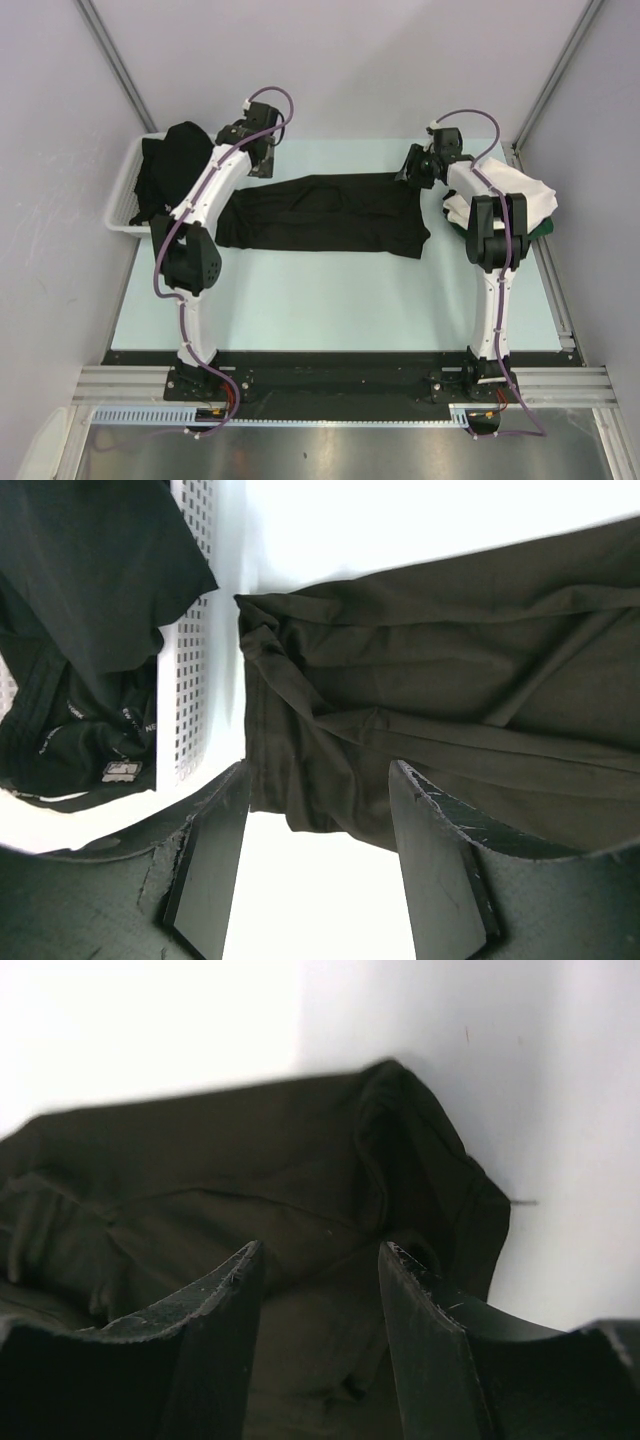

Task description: Fold and stack the t-shirts

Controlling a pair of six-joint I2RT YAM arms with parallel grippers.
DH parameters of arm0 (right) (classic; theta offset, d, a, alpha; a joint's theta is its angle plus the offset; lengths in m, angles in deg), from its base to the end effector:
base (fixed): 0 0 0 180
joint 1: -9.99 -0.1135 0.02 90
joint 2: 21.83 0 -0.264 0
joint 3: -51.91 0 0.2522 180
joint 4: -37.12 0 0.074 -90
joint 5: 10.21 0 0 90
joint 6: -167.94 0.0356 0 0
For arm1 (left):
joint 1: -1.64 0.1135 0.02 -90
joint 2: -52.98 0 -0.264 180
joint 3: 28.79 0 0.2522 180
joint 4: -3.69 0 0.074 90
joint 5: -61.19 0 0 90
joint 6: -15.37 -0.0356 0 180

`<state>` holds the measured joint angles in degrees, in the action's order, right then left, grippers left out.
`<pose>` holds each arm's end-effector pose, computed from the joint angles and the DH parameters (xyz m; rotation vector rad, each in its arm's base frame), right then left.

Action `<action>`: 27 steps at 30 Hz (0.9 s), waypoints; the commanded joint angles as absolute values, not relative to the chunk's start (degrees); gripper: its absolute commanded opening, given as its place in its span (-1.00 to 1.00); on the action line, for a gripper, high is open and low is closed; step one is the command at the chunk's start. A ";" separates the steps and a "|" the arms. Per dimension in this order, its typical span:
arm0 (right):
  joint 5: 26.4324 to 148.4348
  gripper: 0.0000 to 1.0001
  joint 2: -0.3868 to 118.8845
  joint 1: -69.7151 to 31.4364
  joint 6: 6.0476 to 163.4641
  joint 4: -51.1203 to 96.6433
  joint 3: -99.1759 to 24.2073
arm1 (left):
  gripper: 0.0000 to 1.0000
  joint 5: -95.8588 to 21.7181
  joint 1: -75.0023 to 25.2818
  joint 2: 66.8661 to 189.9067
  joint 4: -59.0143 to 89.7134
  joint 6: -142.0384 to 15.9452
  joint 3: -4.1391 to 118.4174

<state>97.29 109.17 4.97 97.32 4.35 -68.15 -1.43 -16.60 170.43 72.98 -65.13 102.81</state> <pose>0.5159 0.0561 0.1903 0.1406 2.3548 0.5668 0.4293 -0.1242 0.3228 -0.0001 2.4237 0.3896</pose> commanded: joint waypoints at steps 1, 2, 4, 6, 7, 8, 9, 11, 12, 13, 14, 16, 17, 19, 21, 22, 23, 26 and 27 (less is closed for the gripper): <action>98.16 0.07 107.81 5.15 96.49 4.72 -67.32 | 0.25 -2.62 -17.78 169.70 72.12 -64.70 101.78; 98.42 0.07 107.98 5.24 96.40 4.81 -67.14 | 0.25 -2.70 -18.13 169.53 72.12 -64.69 101.52; 98.51 0.06 108.24 5.15 96.66 5.34 -67.06 | 0.25 -2.70 -18.40 169.09 72.12 -64.61 100.72; 98.60 0.06 108.77 5.15 96.75 5.43 -67.40 | 0.26 -2.53 -18.66 168.65 71.86 -64.52 99.85; 98.60 0.05 109.03 5.24 96.84 5.51 -67.67 | 0.25 -2.62 -18.58 168.56 71.86 -64.52 99.67; 98.95 0.04 109.30 5.15 96.84 5.43 -67.84 | 0.25 -2.62 -18.75 168.38 71.94 -64.52 99.58; 99.04 0.03 109.74 5.15 96.92 5.34 -68.37 | 0.25 -2.44 -18.66 168.38 72.03 -64.43 99.41; 99.30 0.01 110.09 5.24 96.93 5.34 -68.72 | 0.25 -2.35 -18.84 168.47 72.21 -64.43 99.40; 99.39 0.00 110.44 5.24 97.01 5.43 -68.90 | 0.25 -2.35 -18.84 168.38 72.21 -64.43 99.58; 99.57 -0.03 110.62 5.24 97.10 5.43 -68.99 | 0.25 -2.18 -18.84 168.29 72.21 -64.43 99.49; 99.83 -0.03 110.79 5.24 97.10 5.43 -69.16 | 0.26 -2.27 -18.84 168.29 72.21 -64.43 99.49; 99.83 -0.05 111.06 5.33 97.01 5.51 -69.16 | 0.26 -2.18 -18.93 168.20 72.30 -64.43 99.58; 100.09 -0.06 111.06 5.24 97.01 5.52 -69.25 | 0.26 -2.18 -18.93 168.20 72.30 -64.43 99.67; 100.18 -0.07 111.32 5.42 96.84 5.43 -69.34 | 0.26 -2.09 -19.01 168.12 72.47 -64.34 99.58; 100.18 -0.07 111.32 5.42 96.58 5.34 -69.43 | 0.26 -2.00 -19.02 168.03 72.47 -64.34 99.58; 100.27 -0.08 111.32 5.42 96.57 5.34 -69.43 | 0.26 -2.00 -19.02 168.03 72.65 -64.34 99.49; 100.36 -0.09 111.58 5.59 96.66 5.34 -69.60 | 0.26 -1.92 -19.02 167.94 72.65 -64.34 99.49; 100.80 -0.10 112.20 5.86 96.75 5.34 -70.13 | 0.26 -1.83 -19.10 167.94 72.82 -64.26 99.40; 100.89 -0.11 112.38 5.94 96.75 5.34 -70.39 | 0.27 -1.74 -19.19 167.94 72.91 -64.17 99.40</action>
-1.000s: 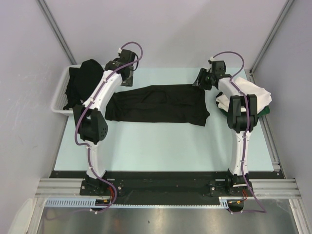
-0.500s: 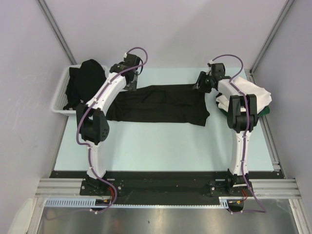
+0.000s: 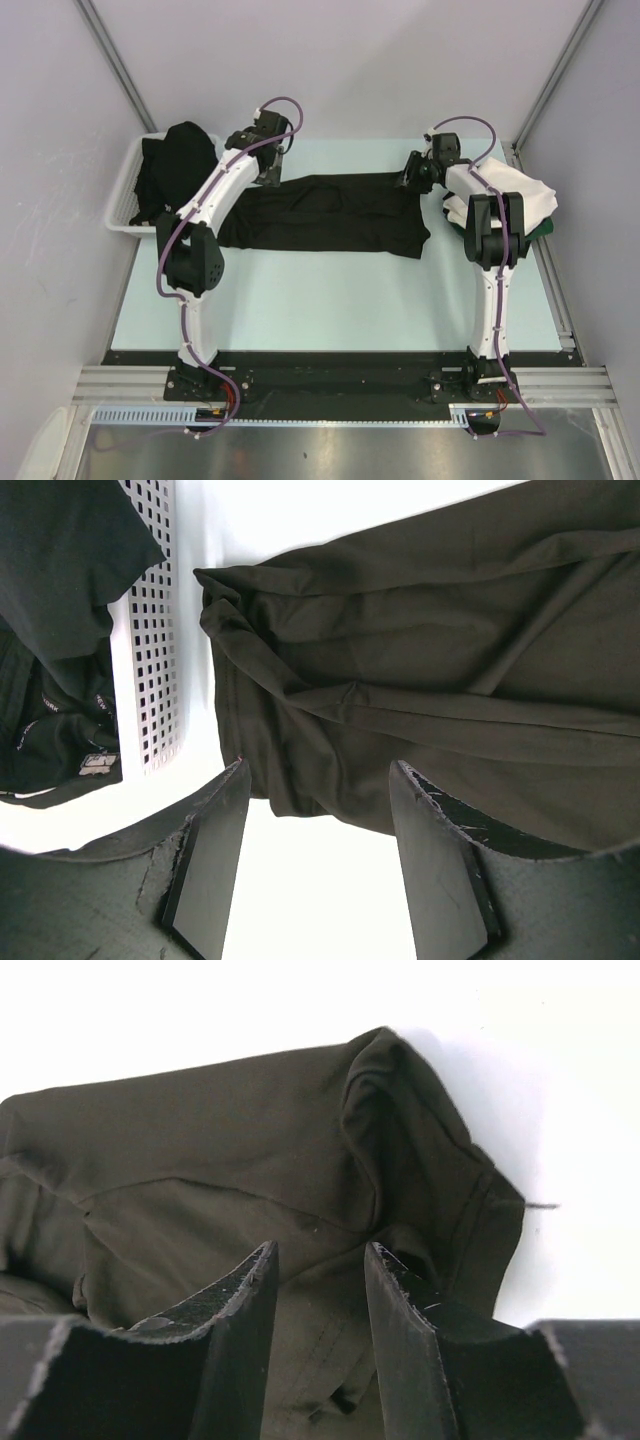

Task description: Fold and stack the t-shirts

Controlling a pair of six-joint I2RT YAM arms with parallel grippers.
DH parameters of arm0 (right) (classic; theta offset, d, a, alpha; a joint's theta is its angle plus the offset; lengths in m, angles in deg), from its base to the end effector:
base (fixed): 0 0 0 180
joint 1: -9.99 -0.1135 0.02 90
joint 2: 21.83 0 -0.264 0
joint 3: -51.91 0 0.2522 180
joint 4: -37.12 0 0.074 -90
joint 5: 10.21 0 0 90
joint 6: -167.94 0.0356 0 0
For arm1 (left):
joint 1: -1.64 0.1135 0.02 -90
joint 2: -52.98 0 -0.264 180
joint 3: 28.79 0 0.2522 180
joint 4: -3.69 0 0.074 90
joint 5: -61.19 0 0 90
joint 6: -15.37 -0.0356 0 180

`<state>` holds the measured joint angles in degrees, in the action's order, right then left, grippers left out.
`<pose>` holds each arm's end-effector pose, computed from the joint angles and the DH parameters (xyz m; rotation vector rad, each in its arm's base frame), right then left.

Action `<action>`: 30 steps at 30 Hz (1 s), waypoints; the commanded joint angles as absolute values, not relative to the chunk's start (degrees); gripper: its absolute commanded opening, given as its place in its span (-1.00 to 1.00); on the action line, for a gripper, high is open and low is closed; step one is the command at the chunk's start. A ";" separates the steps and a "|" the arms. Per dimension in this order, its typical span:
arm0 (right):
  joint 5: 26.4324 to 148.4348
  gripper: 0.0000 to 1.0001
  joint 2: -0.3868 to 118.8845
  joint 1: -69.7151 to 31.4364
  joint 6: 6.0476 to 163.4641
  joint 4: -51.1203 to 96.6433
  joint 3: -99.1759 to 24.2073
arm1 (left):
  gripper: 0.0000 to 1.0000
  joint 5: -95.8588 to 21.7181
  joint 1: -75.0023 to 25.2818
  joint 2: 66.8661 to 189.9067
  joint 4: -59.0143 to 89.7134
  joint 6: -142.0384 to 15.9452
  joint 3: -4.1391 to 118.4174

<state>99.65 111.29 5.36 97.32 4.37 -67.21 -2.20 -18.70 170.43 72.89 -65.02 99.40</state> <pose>0.5161 0.0539 0.1669 0.1432 2.4062 0.6101 0.4226 -0.1397 0.3046 0.0667 2.4750 0.3841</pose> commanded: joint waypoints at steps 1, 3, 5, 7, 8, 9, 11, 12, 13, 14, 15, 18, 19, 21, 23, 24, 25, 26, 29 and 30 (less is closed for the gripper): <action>101.15 -0.13 112.55 6.03 96.84 5.34 -70.74 | 0.27 -1.74 -19.19 167.94 72.91 -64.17 99.40; 101.15 -0.14 113.25 5.94 96.93 5.25 -71.53 | 0.26 -1.83 -19.19 168.03 72.91 -64.25 99.40; 101.33 -0.17 113.78 5.94 96.93 4.99 -72.24 | 0.27 -1.56 -19.28 168.29 73.00 -64.26 99.49; 101.59 -0.20 114.31 6.03 97.01 4.90 -72.85 | 0.26 -1.65 -19.37 168.20 72.91 -64.26 99.58; 101.76 -0.21 114.40 6.03 97.19 4.90 -72.94 | 0.26 -1.56 -19.37 168.29 72.91 -64.34 99.49; 101.94 -0.23 114.75 6.03 97.19 5.07 -73.20 | 0.27 -1.56 -19.37 168.38 72.91 -64.34 99.49; 102.29 -0.30 114.93 6.12 97.45 5.08 -73.47 | 0.27 -1.56 -19.28 168.55 73.00 -64.34 99.67; 102.47 -0.33 115.01 6.21 97.54 5.34 -73.65 | 0.27 -1.65 -19.37 168.56 73.09 -64.34 99.67; 102.73 -0.41 115.27 6.03 97.54 5.34 -74.08 | 0.27 -1.56 -19.37 168.64 73.09 -64.34 99.67; 102.99 -0.46 115.54 6.12 97.71 5.43 -74.35 | 0.27 -1.56 -19.37 168.64 73.09 -64.34 99.67; 103.17 -0.50 115.72 6.21 97.80 5.25 -74.61 | 0.27 -1.56 -19.45 168.73 73.09 -64.34 99.67; 104.05 -0.80 116.24 6.21 98.16 5.69 -75.14 | 0.27 -1.56 -19.45 168.73 73.26 -64.34 99.67; 104.14 -0.94 116.33 6.30 98.50 5.69 -75.14 | 0.26 -1.56 -19.45 168.73 73.26 -64.34 99.67; 104.23 -0.98 116.59 6.21 98.42 5.78 -75.32 | 0.27 -1.39 -19.63 168.65 73.44 -64.34 99.49; 104.31 -0.90 116.68 6.38 98.51 5.60 -75.58 | 0.27 -1.30 -19.54 168.73 73.53 -64.34 99.40; 104.05 -0.68 116.60 6.30 98.33 4.99 -75.67 | 0.27 -1.30 -19.63 168.65 73.61 -64.43 99.23; 103.18 -0.61 116.42 6.38 98.07 4.55 -75.67 | 0.27 -1.39 -19.72 168.64 73.53 -64.43 99.23; 103.00 -0.57 115.81 6.56 97.72 4.55 -75.32 | 0.27 -1.30 -19.63 168.64 73.61 -64.43 99.14; 102.64 -0.37 114.75 7.09 97.54 4.72 -73.83 | 0.27 -1.56 -19.81 168.73 73.18 -64.34 99.14; 102.56 -0.32 114.49 7.61 97.71 4.64 -73.39 | 0.27 -1.65 -19.89 168.82 73.26 -64.34 99.23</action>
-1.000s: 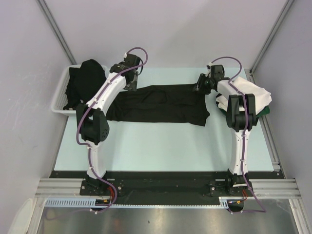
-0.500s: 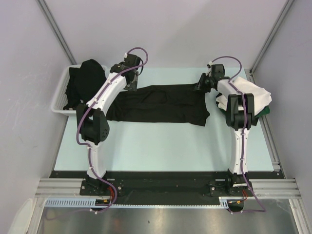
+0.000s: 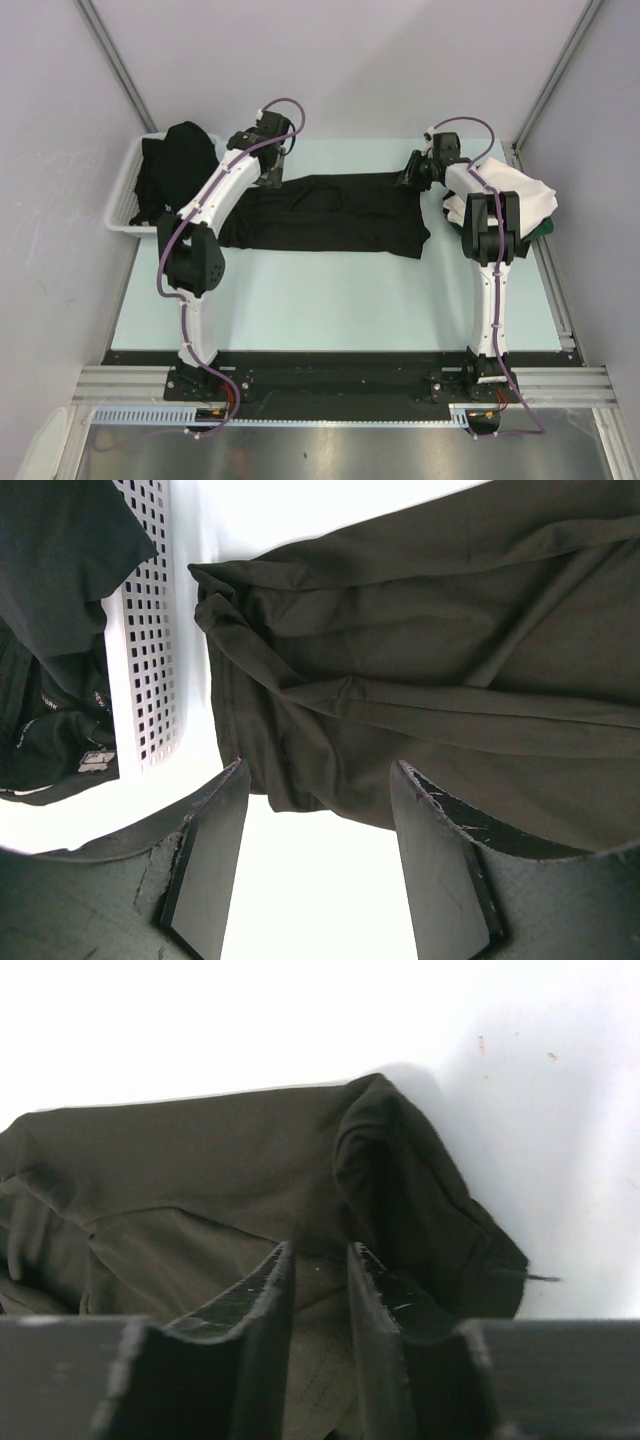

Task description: Fold and stack the t-shirts

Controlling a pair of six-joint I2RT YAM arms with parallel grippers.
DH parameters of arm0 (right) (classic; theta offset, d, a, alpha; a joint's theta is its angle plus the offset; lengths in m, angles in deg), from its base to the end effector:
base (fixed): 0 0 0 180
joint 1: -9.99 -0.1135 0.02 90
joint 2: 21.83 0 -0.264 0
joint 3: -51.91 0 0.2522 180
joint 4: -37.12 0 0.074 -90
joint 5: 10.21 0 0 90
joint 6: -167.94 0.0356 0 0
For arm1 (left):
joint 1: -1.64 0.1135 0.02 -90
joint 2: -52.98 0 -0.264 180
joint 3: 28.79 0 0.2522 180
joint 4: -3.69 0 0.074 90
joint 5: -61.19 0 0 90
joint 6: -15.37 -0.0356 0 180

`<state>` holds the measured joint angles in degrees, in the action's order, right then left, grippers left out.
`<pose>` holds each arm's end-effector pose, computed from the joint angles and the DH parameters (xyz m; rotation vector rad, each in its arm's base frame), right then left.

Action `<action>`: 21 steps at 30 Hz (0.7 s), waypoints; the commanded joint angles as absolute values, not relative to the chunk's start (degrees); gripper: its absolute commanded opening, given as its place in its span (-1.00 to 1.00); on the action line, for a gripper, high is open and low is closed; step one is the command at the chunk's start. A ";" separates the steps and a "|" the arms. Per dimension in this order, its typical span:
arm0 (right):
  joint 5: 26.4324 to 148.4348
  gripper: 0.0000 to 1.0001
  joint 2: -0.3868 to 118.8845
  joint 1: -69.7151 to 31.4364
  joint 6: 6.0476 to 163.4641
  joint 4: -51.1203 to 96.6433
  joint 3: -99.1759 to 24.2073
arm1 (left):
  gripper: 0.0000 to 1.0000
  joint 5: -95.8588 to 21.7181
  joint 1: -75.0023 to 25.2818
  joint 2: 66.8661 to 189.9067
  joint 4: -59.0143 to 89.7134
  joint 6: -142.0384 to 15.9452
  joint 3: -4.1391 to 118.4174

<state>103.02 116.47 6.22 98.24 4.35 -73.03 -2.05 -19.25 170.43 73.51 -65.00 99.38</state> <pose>0.5344 0.0493 0.1539 0.1478 2.3930 0.6810 0.4204 -0.1433 0.3039 0.0810 2.4824 0.3884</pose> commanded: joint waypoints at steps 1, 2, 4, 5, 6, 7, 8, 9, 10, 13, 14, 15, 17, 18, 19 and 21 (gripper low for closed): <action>102.82 -0.29 114.31 7.88 97.72 4.72 -73.38 | 0.27 -1.91 -19.89 168.91 73.18 -64.34 99.31; 102.91 -0.27 114.22 8.14 97.72 4.64 -73.38 | 0.27 -2.00 -19.98 169.17 73.09 -64.34 99.40; 102.99 -0.25 113.96 8.58 97.72 4.55 -73.30 | 0.28 -2.26 -20.16 169.43 73.09 -64.34 99.76; 103.00 -0.25 113.79 8.84 97.80 4.46 -73.30 | 0.27 -2.27 -20.16 169.61 73.00 -64.26 100.02; 103.08 -0.24 113.61 9.11 97.80 4.46 -73.38 | 0.27 -2.27 -20.24 169.70 73.09 -64.26 100.28; 103.08 -0.25 113.52 9.11 97.80 4.46 -73.47 | 0.27 -2.35 -20.33 170.05 73.26 -64.34 100.46; 103.08 -0.24 113.43 9.28 97.80 4.46 -73.47 | 0.27 -2.35 -20.42 170.22 73.35 -64.34 100.98; 103.17 -0.25 113.34 9.37 97.80 4.55 -73.47 | 0.28 -2.35 -20.51 170.40 73.35 -64.34 101.25; 103.26 -0.25 113.52 9.55 97.72 4.55 -73.47 | 0.28 -2.35 -20.51 170.75 73.44 -64.34 101.51; 104.22 -0.25 114.39 9.46 98.59 4.90 -73.30 | 0.27 -2.27 -20.60 171.45 73.79 -64.26 102.39; 104.40 -0.25 114.57 9.37 98.86 5.16 -73.30 | 0.28 -2.44 -20.68 171.37 73.79 -64.26 102.57; 104.58 -0.25 114.75 9.29 98.95 5.16 -73.38 | 0.28 -2.35 -20.77 171.46 73.79 -64.26 102.65; 104.58 -0.26 115.01 9.02 98.95 5.34 -73.47 | 0.28 -2.09 -20.77 171.46 73.97 -64.43 102.57; 104.66 -0.25 115.01 8.93 99.03 5.34 -73.47 | 0.28 -1.92 -20.77 171.46 74.05 -64.43 102.57; 104.84 -0.25 115.10 8.76 99.38 5.43 -73.56 | 0.28 -1.83 -20.77 171.46 74.14 -64.34 102.48; 105.10 -0.25 115.19 8.58 99.39 5.60 -73.65 | 0.28 -1.65 -20.69 171.46 74.14 -64.52 102.22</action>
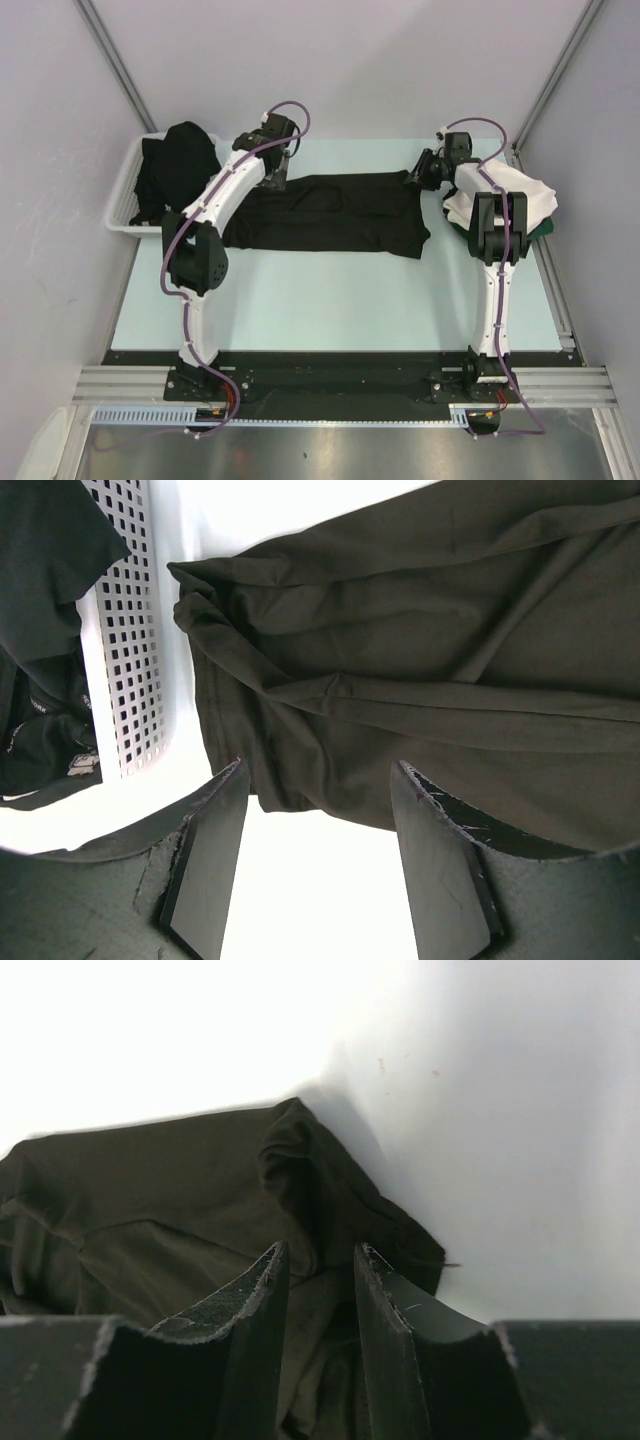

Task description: Fold and stack the t-shirts

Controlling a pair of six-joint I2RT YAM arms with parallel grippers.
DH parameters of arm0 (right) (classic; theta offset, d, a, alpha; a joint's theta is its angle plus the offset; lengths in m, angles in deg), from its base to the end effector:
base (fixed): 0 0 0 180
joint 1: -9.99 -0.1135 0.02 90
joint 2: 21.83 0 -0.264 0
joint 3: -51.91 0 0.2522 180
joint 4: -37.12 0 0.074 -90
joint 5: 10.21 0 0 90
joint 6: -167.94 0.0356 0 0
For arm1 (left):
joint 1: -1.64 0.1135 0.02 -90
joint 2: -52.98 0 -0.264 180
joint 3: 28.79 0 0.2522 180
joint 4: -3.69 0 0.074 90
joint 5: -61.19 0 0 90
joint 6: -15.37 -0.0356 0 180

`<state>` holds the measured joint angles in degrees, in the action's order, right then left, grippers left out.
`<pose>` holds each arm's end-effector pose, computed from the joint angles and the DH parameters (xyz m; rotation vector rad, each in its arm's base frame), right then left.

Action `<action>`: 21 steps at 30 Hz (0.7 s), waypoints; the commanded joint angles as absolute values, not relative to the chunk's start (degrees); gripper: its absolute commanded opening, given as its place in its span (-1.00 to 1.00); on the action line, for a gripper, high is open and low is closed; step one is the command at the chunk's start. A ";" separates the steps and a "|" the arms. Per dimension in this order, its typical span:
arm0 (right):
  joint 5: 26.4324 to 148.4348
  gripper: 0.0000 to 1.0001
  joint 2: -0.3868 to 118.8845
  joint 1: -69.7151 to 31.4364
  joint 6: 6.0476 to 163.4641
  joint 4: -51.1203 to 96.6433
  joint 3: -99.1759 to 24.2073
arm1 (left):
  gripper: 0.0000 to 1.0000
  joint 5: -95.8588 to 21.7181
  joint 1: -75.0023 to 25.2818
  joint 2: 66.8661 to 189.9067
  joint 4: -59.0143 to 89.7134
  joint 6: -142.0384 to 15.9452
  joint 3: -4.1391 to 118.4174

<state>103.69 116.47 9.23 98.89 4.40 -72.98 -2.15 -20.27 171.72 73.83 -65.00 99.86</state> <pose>0.5360 0.0215 0.1538 0.2176 2.3807 0.6758 0.4215 -0.1523 0.2965 0.1106 2.4974 0.3887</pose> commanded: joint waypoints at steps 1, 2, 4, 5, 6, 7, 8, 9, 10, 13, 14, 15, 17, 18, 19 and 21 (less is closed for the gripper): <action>105.19 -0.25 115.28 8.58 99.65 5.60 -73.65 | 0.28 -1.65 -20.77 171.46 74.14 -64.52 102.22; 105.28 -0.24 115.36 8.41 99.74 5.78 -73.73 | 0.29 -1.65 -20.77 171.46 74.14 -64.43 102.13; 105.54 -0.24 115.54 8.32 100.00 5.69 -73.82 | 0.28 -1.74 -20.77 171.46 74.14 -64.26 102.13; 105.63 -0.25 115.63 8.32 100.00 5.69 -73.91 | 0.28 -1.65 -20.77 171.46 74.06 -64.26 102.13; 105.63 -0.24 115.63 8.32 100.09 5.69 -73.82 | 0.28 -1.65 -20.77 171.37 74.05 -64.26 102.04; 105.72 -0.24 115.80 8.14 100.09 5.95 -73.82 | 0.29 -1.56 -20.77 171.28 74.05 -64.17 102.04; 105.72 -0.24 115.72 8.14 100.18 5.78 -73.91 | 0.28 -1.48 -20.77 171.28 74.14 -64.17 101.87; 105.81 -0.25 115.80 7.97 100.26 5.78 -74.00 | 0.29 -1.48 -20.77 171.11 74.14 -64.17 101.78; 105.90 -0.24 115.98 7.79 100.27 5.95 -74.09 | 0.28 -1.39 -20.77 170.93 74.06 -64.08 101.60; 106.16 -0.26 116.68 7.61 100.53 5.78 -74.52 | 0.28 -1.30 -20.77 170.49 73.88 -63.99 100.72; 106.25 -0.28 116.77 7.53 100.53 5.78 -74.53 | 0.28 -1.21 -20.77 170.23 73.88 -63.90 100.29; 106.25 -0.30 116.86 7.44 100.53 5.87 -74.53 | 0.29 -1.21 -20.77 170.14 73.88 -63.90 100.11; 106.60 -0.44 117.12 7.26 100.70 6.13 -74.70 | 0.28 -1.04 -20.77 169.70 73.70 -63.82 99.41; 106.86 -0.50 117.21 7.18 100.79 6.22 -74.70 | 0.29 -0.95 -20.77 169.61 73.62 -63.82 99.23; 106.95 -0.57 117.47 7.09 100.88 6.22 -74.96 | 0.28 -0.95 -20.77 169.35 73.70 -63.82 99.14; 107.13 -0.74 117.74 7.18 100.97 6.31 -75.23 | 0.29 -0.77 -20.77 169.26 73.62 -63.64 98.70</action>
